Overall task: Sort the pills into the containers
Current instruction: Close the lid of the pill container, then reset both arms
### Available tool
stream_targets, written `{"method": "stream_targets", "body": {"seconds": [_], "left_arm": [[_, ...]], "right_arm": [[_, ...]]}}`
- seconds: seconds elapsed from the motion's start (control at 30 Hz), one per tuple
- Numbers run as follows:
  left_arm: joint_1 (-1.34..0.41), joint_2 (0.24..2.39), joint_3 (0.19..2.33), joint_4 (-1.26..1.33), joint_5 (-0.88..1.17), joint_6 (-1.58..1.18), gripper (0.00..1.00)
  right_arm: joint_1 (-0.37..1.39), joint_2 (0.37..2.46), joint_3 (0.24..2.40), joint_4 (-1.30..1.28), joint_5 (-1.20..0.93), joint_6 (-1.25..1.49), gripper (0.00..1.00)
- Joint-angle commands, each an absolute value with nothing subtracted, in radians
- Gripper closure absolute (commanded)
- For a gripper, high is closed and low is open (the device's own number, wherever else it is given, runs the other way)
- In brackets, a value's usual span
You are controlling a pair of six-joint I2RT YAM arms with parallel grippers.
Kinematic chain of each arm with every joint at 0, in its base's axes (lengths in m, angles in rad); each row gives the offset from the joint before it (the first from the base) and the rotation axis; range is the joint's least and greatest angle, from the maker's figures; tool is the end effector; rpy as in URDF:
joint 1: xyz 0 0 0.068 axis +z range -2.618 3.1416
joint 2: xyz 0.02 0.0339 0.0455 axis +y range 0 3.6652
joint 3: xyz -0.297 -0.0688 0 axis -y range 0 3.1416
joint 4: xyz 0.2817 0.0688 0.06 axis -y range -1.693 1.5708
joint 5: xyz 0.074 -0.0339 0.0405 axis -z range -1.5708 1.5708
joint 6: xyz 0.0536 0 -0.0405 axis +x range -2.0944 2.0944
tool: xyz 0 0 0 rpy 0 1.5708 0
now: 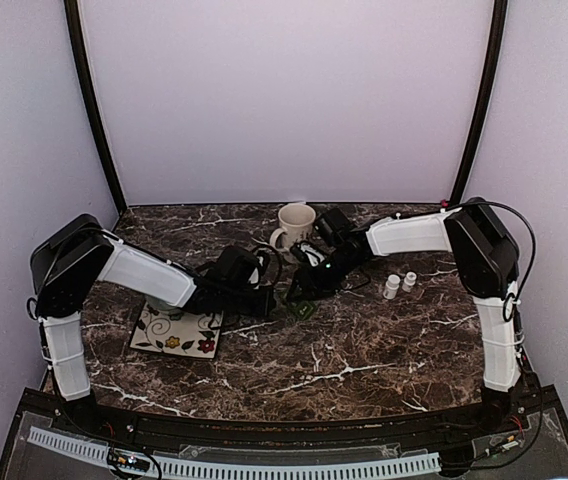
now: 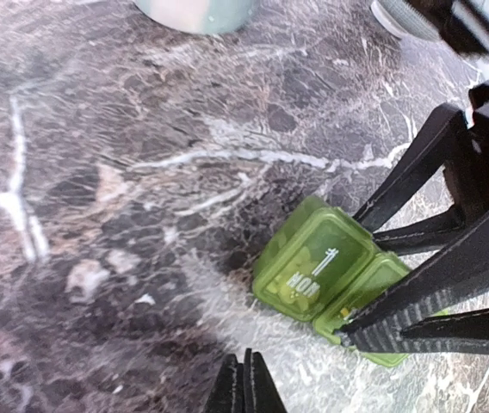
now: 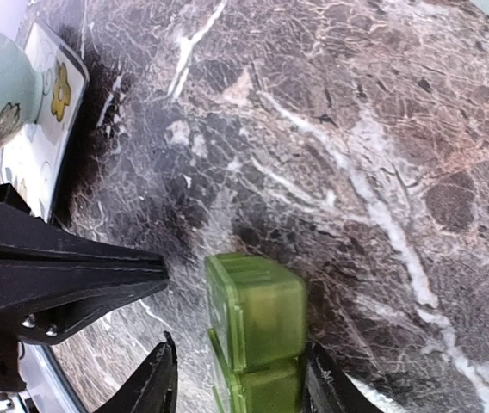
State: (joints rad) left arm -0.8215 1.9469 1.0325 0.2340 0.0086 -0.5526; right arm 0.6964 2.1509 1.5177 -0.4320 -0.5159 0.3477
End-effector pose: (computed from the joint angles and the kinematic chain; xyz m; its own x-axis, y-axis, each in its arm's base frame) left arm 0.3046 -0.3281 0.1229 -0.7514 0.0371 -0.6588 0.4021 0.8173 -0.4126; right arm 0.3695 0.3435 0.1381 -0.8836 -0.3525 -0.3083 -0.4682 0.6745 0.5708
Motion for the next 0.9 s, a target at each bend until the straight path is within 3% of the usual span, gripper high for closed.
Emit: {"method": "stream_targets", "body": {"seconds": [0.0,0.63,0.87], "left_arm": [[-0.815,1.863,1.006,0.23,-0.026,-0.535,1.0],[-0.815,1.737,1.006,0.184,-0.114,-0.462,0.99],[-0.815,1.581,1.004,0.129,-0.269,-0.36,0.85]], "right_arm": [[0.692,2.14,1.5,-0.392,-0.533,0.363,0.52],[0.687,1.992,1.517,-0.419,-0.202,0.271,0.43],[0.686,1.825,1.441,-0.338,-0.027,0.237,0.39]]}}
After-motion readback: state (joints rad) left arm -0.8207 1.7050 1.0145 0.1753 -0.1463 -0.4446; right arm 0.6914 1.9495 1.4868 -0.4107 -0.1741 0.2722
